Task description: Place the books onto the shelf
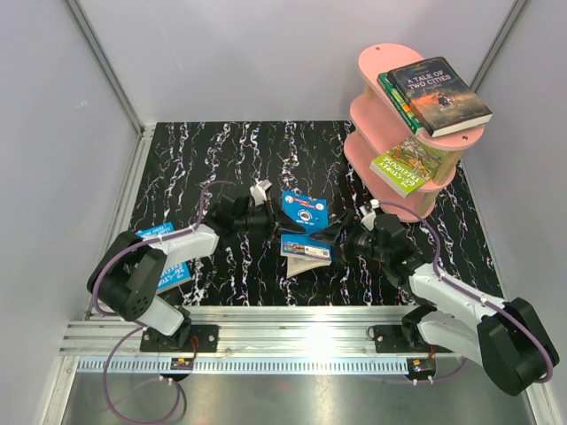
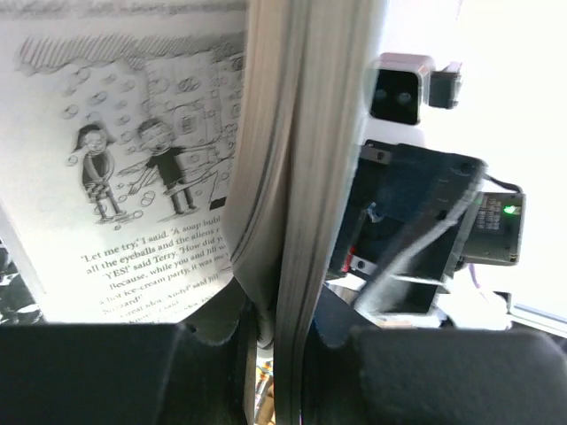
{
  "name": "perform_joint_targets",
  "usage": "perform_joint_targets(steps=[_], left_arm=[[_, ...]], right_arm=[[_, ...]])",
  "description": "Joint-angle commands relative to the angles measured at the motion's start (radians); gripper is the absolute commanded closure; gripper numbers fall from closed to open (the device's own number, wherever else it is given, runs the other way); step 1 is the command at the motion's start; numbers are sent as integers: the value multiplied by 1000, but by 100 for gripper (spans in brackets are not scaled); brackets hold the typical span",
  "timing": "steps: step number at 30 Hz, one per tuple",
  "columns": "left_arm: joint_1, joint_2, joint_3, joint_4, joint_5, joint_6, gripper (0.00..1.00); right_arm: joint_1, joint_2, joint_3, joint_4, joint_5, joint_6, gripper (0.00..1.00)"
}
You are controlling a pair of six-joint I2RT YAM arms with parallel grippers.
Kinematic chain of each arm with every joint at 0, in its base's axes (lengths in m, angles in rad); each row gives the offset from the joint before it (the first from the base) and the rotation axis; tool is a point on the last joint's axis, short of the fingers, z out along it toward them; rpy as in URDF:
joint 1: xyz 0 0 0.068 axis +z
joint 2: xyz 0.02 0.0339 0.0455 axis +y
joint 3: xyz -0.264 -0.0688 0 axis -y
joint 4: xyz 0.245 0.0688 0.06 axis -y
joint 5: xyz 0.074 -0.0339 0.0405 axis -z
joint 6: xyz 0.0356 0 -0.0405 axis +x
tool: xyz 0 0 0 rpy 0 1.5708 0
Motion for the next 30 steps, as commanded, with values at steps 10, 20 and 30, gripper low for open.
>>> perform_joint_targets(steps=[10,20,30], left_arm=[[-83,-38,271,-419,-44,272,93],[-132,-35,633,-1032,-429,511,1],[-179,-37,989,-1451,-740,530,1]], right_arm=[[-11,-209,23,-7,-28,15,88],[-13,-350,98,-248,-30,-56,82],[-13,-428,153,-387,-34,-80,86]])
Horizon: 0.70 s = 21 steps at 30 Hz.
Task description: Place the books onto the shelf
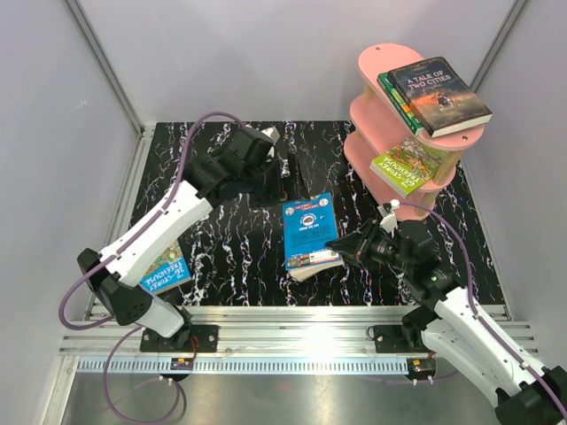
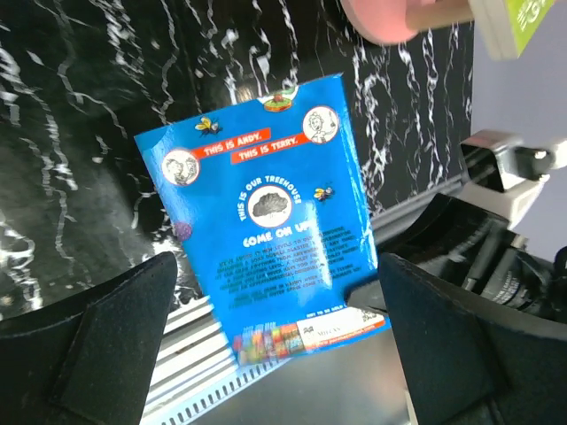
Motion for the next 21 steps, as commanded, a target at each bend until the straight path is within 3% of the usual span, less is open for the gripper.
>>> perform_joint_targets(steps=[1,2,10,15,21], left_arm=[[-19,-42,31,-172,-159,15,1],[-27,-83,-26,-142,-167,-2,1],[-62,-254,-275,-25,-204,-122,1],[-65,-292,-278,-11,-236,-120,1],[-64,-242,-211,43,-232,-57,1]], right_arm=[[9,-40,69,10,-30,-10,92],[9,-53,78,-2,-30,-13,99],[9,-140,147,-104,2,-23,100],[9,-194,302,-321,155,-58,100],[9,-191,394,-385,408,-20,100]])
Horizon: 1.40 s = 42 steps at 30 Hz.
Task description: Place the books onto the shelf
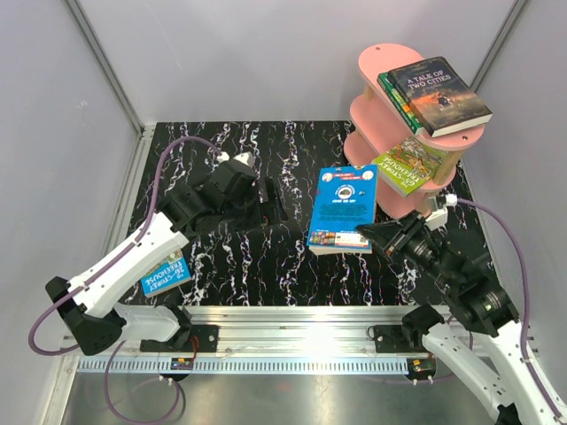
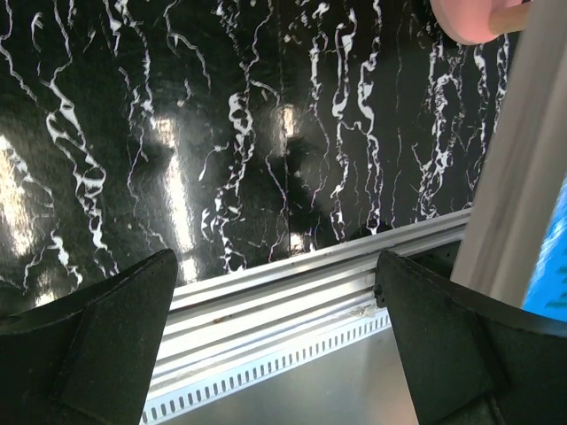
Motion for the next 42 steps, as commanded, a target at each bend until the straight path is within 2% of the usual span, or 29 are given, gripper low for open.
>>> perform_joint_targets(steps=[1,5,8,13,20,24,30,34,39,42], left_arm=[[-3,32,78,82,-21,52,1],[1,94,164,67,27,127,1],[9,117,198,27,75,150,1],[14,23,92,72,185,164,1],[18,-170,-116,98,243,151,1],[24,-251,-170,92,256,152,1],[26,-277,-201,89,282,175,1],[27,-299,-201,75,292,183,1],[30,-325,-233,86,289,181,1],[32,-326,-239,93,292,181,1]], right_arm=[[4,30,83,21,210,14,100],[4,114,149,57,359,58,100],[4,212,192,113,392,89,100],[-7,303,212,211,459,74,100],[-114,228,58,317,568,228,100],[-123,168,-27,345,693,293,100],[-129,115,-134,399,807,358,100],[-155,151,-147,466,777,344,100],[-202,297,-17,481,620,232,100],[-214,346,49,480,609,195,100]])
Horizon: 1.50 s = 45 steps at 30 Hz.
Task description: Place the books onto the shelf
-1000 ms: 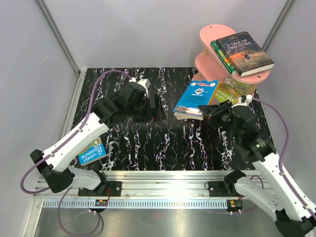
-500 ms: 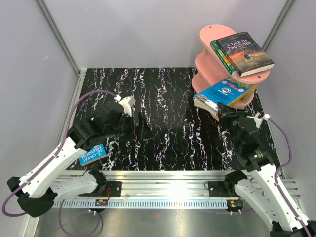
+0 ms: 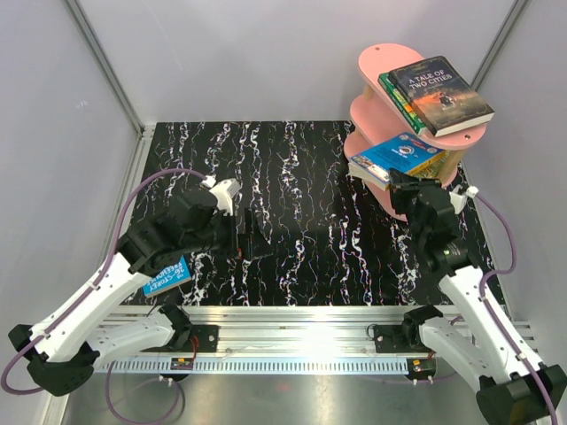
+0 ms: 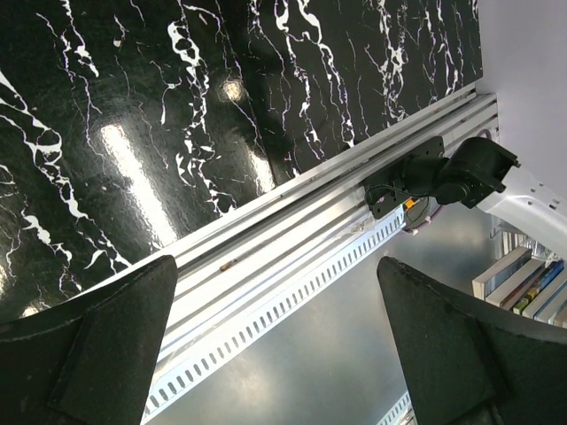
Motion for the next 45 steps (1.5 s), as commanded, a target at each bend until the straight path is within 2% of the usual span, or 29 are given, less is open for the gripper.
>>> perform_joint_targets(steps=[1,12,21,26,33,35,36,39,43,45], left_arm=[[8,-10,-4,46,31,21,1],[21,1,-7,53,35,26,1],[21,-13,-40,64,28,5,1],[21,-24,-57,72,22,-11,1],[21,-38,-73,79,10,-32,1],[21,-42,-77,78,5,-35,1],[21,-44,-77,79,2,-35,1],[21,-49,-82,75,-2,-38,1],[21,-59,-85,69,-8,-43,1],[21,-62,-91,67,-11,-45,1]], right_arm=[[-25,29,122,127,-5,-69,100],[-194,-5,87,55,-34,7,100],[-356,64,31,98,-169,53,100],[-367,143,86,96,-241,-3,100],[-372,138,113,40,-239,-17,100],[-373,144,122,17,-273,-28,87],[-375,146,134,6,-285,-29,63],[-379,158,175,-45,-325,-68,20],[-382,169,234,-135,-341,-114,2],[-389,170,263,-175,-348,-135,0]])
